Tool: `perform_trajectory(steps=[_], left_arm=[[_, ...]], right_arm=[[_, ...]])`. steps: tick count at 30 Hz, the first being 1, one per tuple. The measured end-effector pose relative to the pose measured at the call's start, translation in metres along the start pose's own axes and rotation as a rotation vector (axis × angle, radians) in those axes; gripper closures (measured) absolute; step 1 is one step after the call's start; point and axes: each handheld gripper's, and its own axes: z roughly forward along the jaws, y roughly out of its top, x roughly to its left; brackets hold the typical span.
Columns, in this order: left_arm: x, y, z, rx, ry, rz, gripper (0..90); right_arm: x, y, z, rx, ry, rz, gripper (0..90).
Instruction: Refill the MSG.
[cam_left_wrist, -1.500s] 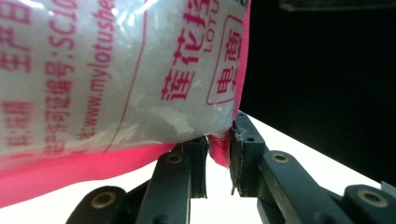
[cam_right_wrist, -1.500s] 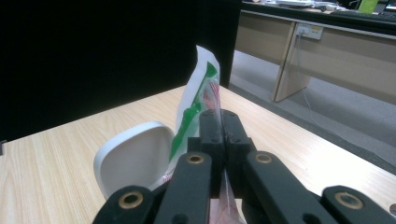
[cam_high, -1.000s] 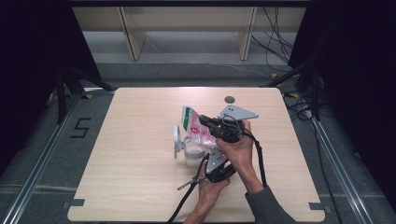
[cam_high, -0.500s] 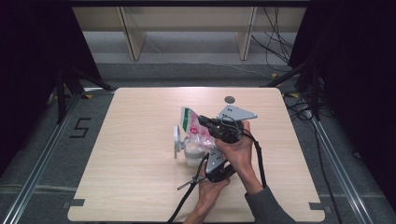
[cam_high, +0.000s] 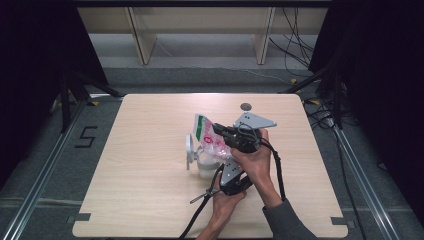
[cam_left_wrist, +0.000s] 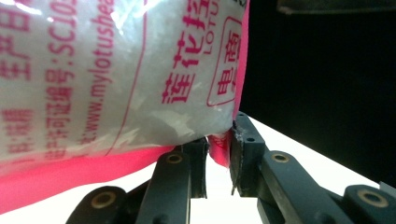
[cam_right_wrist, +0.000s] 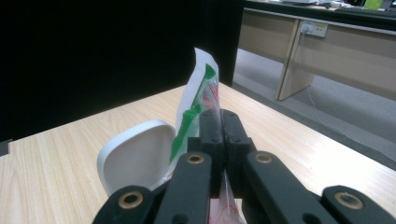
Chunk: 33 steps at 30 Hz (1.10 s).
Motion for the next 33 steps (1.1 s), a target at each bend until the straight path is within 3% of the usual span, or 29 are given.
perform_trajectory(steps=[9,10,17,20,25,26,30,31,33], left_arm=[[0.0009,0.0001,-0.0003,0.01,0.002,0.012,77.9],[0.0008,0.0002,-0.0005,0.008,0.001,0.012,77.9],[0.0008,0.0,-0.0007,0.006,0.004,0.014,77.9],[0.0001,-0.0001,-0.0005,-0.002,0.005,0.008,77.9],[-0.0004,-0.0002,-0.0008,-0.003,0.007,0.002,77.9],[-0.0006,0.0,-0.0014,0.008,0.014,0.0,77.9],[-0.0005,-0.0001,-0.001,-0.001,0.01,0.005,77.9],[-0.0001,0.0,-0.0007,-0.004,0.006,0.006,77.9],[-0.0005,0.0003,-0.0007,-0.005,0.009,0.005,77.9]], right_arm=[[-0.0008,0.0,-0.0003,-0.002,0.015,0.002,90.0],[-0.002,0.0004,-0.0003,-0.007,0.02,-0.015,90.0],[-0.0002,0.0008,-0.0011,-0.002,0.017,0.009,90.0],[-0.0009,0.0009,-0.0003,-0.008,0.025,-0.011,90.0],[0.0002,0.0006,0.0004,-0.004,0.032,-0.004,90.0],[-0.0005,0.0009,0.0008,-0.003,0.028,-0.021,90.0],[0.0012,0.0003,0.0002,-0.003,0.006,-0.001,90.0],[-0.0004,0.001,0.0007,-0.004,0.029,-0.02,90.0],[0.0002,0.0012,-0.0004,-0.001,0.022,-0.008,90.0]])
